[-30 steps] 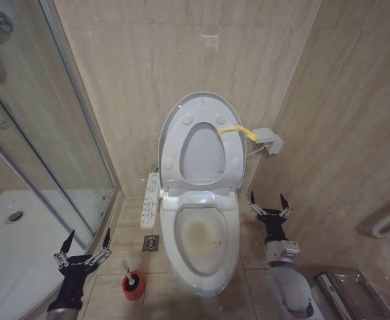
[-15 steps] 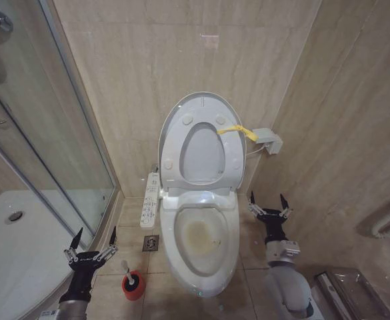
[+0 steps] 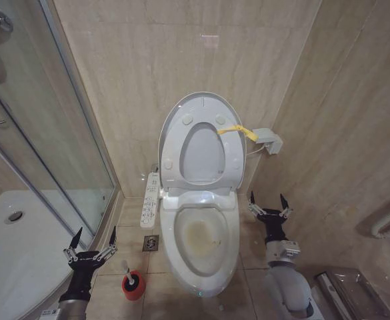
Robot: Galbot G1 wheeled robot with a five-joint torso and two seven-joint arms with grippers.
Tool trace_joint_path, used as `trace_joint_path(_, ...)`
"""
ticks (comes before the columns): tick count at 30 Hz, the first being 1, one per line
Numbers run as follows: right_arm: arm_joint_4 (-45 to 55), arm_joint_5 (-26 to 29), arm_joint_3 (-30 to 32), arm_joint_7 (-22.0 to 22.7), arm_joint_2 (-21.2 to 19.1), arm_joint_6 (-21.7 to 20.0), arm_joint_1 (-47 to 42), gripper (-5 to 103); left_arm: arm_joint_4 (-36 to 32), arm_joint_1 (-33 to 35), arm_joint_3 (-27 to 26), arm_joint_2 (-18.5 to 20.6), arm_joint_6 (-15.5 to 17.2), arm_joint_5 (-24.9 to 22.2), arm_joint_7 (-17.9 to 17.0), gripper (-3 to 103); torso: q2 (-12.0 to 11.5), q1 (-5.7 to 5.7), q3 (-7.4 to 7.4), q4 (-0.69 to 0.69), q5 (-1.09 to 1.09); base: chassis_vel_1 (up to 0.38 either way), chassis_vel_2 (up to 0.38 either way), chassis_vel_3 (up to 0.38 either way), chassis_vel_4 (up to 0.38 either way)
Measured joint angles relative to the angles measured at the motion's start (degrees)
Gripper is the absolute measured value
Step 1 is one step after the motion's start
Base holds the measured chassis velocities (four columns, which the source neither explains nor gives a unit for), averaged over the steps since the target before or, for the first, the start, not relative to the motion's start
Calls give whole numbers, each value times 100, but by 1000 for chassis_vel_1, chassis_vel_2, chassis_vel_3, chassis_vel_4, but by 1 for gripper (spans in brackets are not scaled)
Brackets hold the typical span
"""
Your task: Open the toilet lid, clean the toilet bowl with a toilet brush, close the toilet lid, and flush.
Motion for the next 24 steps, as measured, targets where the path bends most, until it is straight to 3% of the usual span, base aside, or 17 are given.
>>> trace_joint_path(24, 0, 0, 0, 0, 0, 0, 0, 100, -6, 5, -3, -1, 8, -3, 1, 100, 0, 0, 0, 0, 0, 0, 0, 0, 0)
